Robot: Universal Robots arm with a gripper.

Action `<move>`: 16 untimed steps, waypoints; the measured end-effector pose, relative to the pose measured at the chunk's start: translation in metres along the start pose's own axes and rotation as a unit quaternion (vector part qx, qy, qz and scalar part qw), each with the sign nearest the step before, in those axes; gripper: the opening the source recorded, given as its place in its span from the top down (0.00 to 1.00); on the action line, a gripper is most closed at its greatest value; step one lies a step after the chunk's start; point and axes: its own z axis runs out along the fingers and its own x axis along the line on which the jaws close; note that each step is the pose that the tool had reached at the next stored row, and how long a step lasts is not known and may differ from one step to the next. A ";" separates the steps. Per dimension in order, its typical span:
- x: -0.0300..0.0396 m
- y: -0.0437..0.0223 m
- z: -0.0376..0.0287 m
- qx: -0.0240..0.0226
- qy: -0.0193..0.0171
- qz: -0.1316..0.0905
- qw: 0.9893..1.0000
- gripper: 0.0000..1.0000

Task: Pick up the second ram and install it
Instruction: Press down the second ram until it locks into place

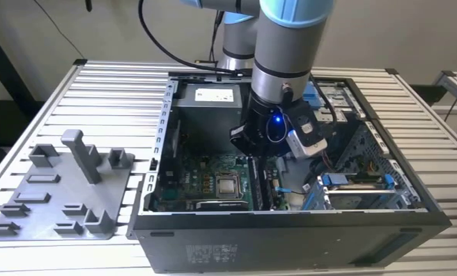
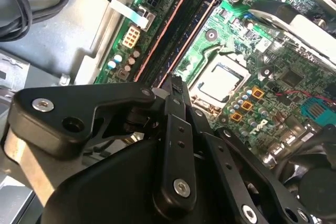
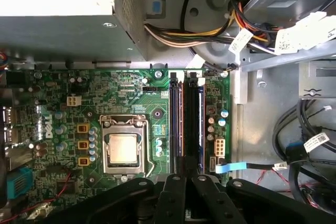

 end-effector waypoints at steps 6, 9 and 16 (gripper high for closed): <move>0.0000 0.0000 -0.0007 0.000 0.000 -0.001 1.000 0.89; 0.0000 0.0000 -0.0007 0.000 0.000 -0.012 1.000 0.89; 0.0000 0.0000 -0.0007 -0.002 0.001 -0.072 0.997 0.89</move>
